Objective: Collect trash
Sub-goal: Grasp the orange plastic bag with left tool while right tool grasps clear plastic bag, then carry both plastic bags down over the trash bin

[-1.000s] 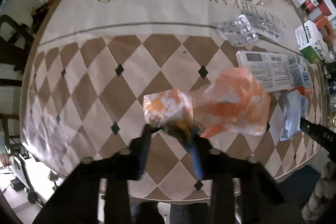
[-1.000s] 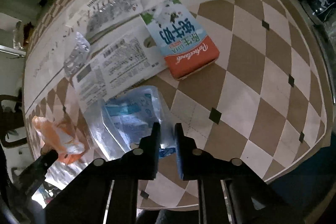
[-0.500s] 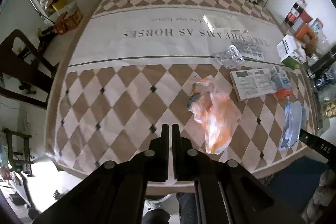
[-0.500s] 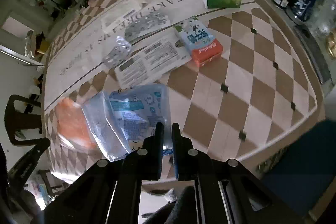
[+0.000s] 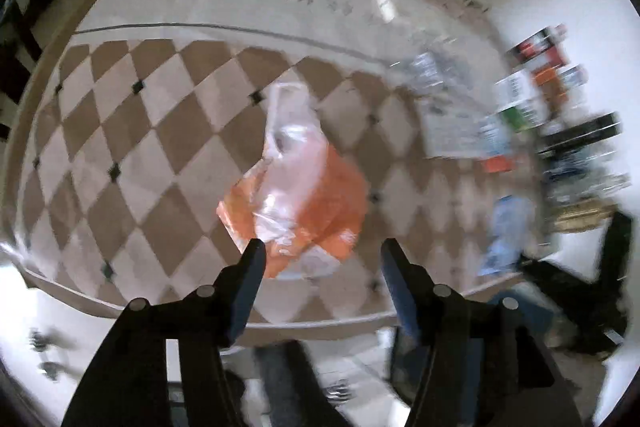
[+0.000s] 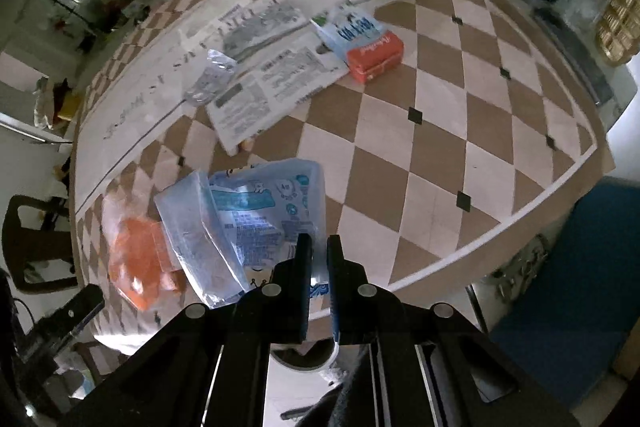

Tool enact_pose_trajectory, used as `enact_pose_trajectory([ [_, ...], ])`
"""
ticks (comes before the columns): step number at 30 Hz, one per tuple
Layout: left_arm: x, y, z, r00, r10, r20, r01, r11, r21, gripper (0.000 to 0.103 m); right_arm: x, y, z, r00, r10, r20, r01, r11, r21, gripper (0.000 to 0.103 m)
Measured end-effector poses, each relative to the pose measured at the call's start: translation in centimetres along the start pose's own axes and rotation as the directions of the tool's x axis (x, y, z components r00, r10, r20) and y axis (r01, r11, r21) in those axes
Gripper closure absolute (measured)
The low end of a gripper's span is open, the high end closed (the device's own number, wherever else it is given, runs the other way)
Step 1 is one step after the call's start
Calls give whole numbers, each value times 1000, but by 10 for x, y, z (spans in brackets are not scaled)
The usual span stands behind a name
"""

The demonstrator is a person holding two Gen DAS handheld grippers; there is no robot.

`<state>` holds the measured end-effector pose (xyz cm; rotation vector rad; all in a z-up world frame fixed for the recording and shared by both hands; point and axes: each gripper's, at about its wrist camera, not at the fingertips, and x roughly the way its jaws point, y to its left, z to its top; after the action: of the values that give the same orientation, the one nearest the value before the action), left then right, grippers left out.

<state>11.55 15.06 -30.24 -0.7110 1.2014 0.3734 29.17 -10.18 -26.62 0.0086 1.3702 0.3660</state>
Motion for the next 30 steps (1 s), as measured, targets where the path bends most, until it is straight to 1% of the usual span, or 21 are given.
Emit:
enact_pose_trajectory([
  [1,7,-2,2,999,54,0,-53,998,25,46,7,-3,5,1000,4,-16,-4,1000,7,95],
  [2,15,-4,5,993,119,-2,-119,991,53,46,14,-5,10,1000,6,-29,-6,1000,11,95],
  [3,21,-4,8,987,163,-7,-162,985,67,46,20,-7,15,999,8,-37,-7,1000,11,95],
  [5,39,1,14,971,238,-36,-235,969,76,46,31,-9,25,998,16,-58,-15,1000,16,95],
  [6,49,4,18,967,250,-56,-247,967,66,46,35,-9,29,998,16,-64,-15,1000,16,95],
  [7,54,8,19,965,253,-63,-250,967,57,44,39,-10,34,997,17,-70,-16,1000,15,95],
  [8,59,9,22,962,268,-61,-265,963,49,48,43,-9,38,997,18,-78,-17,1000,12,95],
  [9,60,8,22,959,279,-51,-277,960,47,55,46,-8,41,996,17,-82,-16,1000,8,95],
  [11,60,4,24,961,274,-32,-272,961,55,73,50,-4,46,996,13,-90,-14,1000,-11,95],
  [12,58,1,23,959,282,-33,-279,957,76,81,51,-1,47,996,11,-91,-13,1000,-20,95],
  [13,57,-3,23,957,291,-21,-288,953,90,87,52,1,48,996,7,-89,-10,999,-31,95],
  [15,49,-9,22,952,305,3,-304,947,100,93,52,5,49,996,3,-86,-7,999,-46,95],
  [21,8,-22,7,939,330,96,-340,932,125,94,40,12,39,998,0,-64,-5,997,-76,95],
  [25,-31,-26,-10,938,314,144,-332,934,128,94,26,16,22,999,9,-49,-13,996,-83,95],
  [27,-53,-18,-20,937,306,168,-328,936,126,94,18,19,12,999,17,-43,-21,996,-87,95],
  [30,-78,-11,-41,941,284,184,-310,941,136,94,3,25,-11,999,31,-31,-34,994,-100,95],
])
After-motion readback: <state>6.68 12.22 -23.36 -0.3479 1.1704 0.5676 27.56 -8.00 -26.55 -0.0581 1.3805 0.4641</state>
